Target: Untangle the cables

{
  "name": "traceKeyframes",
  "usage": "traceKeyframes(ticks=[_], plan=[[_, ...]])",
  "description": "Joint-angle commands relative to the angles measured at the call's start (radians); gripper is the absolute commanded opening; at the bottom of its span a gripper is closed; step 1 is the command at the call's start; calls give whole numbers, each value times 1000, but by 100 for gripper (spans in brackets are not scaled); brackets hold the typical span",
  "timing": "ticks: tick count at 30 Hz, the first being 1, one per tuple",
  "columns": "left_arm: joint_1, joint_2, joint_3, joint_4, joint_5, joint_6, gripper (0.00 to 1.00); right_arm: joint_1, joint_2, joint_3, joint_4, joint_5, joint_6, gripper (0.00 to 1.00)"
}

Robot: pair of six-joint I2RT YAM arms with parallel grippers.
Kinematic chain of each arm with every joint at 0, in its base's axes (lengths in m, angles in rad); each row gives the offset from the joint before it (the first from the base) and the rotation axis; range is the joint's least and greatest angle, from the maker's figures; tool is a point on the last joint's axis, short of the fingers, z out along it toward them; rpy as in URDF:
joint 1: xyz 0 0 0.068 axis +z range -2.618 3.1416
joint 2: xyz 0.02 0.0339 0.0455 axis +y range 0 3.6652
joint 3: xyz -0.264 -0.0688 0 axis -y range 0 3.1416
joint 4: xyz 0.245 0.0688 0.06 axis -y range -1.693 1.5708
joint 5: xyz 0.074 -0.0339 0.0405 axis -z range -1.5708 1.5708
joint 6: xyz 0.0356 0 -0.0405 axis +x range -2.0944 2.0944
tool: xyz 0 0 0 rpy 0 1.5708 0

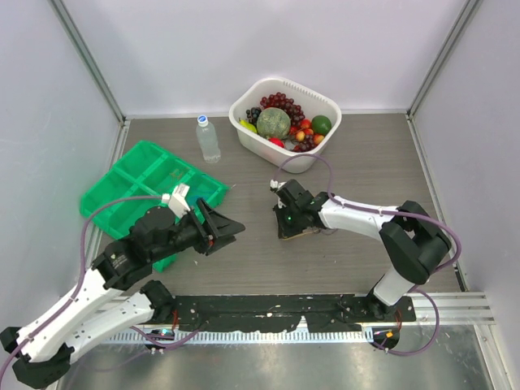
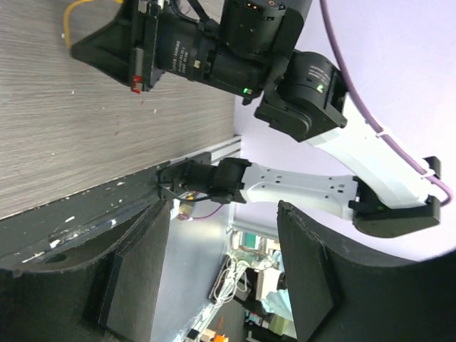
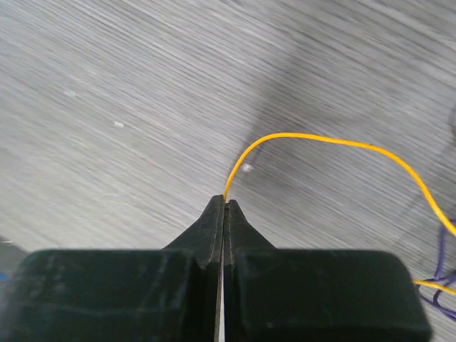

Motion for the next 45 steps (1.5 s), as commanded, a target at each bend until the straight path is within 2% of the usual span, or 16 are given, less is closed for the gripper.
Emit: traceKeyframes(ticks=[1,8,10,11,15,20,25,31,36,40,45], plan=[[3,-17,-46,66,-4,-63,65,3,-36,43,142,-190,174,1],[3,95,-51,198,44,-51,65,-8,-93,71,92,-192,173,1],[3,152,-40,235,68,-34,65,-11,-96,84,54,-158,95,19],[3,184,-37,249,83,-29,65,-13,-87,100,34,-119,75,35],[3,291,-14,302,120,-9,64,-26,-67,98,-10,-46,-69,49],[3,348,13,303,139,6,64,-26,-21,130,-37,-54,-238,50],[5,309,4,258,113,15,64,-28,-1,129,-19,12,-286,50],[3,285,-39,289,119,-12,65,-29,25,111,-16,129,-330,51],[5,287,-34,276,125,1,66,-26,53,100,-17,121,-326,49],[6,296,-19,270,136,15,66,-25,39,74,15,37,-318,45],[9,296,10,227,145,44,66,-22,53,58,29,23,-289,38]])
